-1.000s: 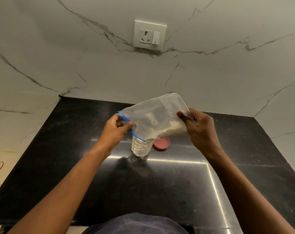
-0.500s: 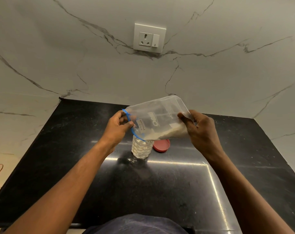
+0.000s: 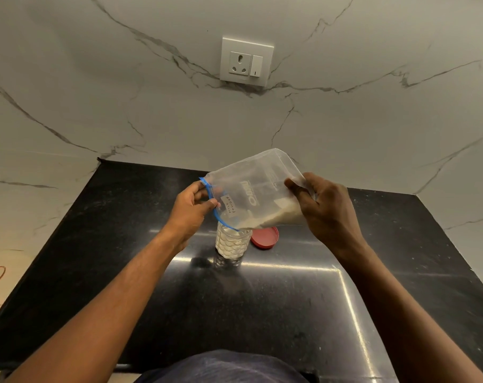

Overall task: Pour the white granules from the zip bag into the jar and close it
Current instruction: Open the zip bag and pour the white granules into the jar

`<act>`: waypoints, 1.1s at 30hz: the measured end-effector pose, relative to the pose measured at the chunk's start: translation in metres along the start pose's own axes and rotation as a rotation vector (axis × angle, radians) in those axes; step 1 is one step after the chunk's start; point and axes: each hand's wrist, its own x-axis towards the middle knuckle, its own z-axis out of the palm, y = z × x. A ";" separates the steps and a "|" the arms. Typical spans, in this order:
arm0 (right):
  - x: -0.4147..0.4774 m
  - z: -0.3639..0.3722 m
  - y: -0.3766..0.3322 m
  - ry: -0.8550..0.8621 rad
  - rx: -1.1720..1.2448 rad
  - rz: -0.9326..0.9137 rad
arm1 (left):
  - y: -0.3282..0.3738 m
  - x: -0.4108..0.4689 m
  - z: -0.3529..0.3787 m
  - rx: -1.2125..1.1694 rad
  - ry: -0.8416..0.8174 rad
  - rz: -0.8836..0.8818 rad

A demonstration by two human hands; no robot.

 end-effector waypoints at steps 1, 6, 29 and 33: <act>0.001 0.000 -0.001 -0.005 -0.005 0.003 | 0.000 0.000 0.000 0.000 0.003 0.000; 0.002 -0.001 -0.002 -0.004 -0.017 0.007 | 0.000 0.001 -0.002 0.009 0.015 0.000; 0.009 -0.008 -0.006 0.001 -0.012 -0.001 | 0.007 -0.002 0.003 -0.025 0.004 -0.010; 0.009 -0.008 -0.005 0.010 -0.005 -0.001 | 0.005 -0.001 0.002 -0.029 0.007 -0.001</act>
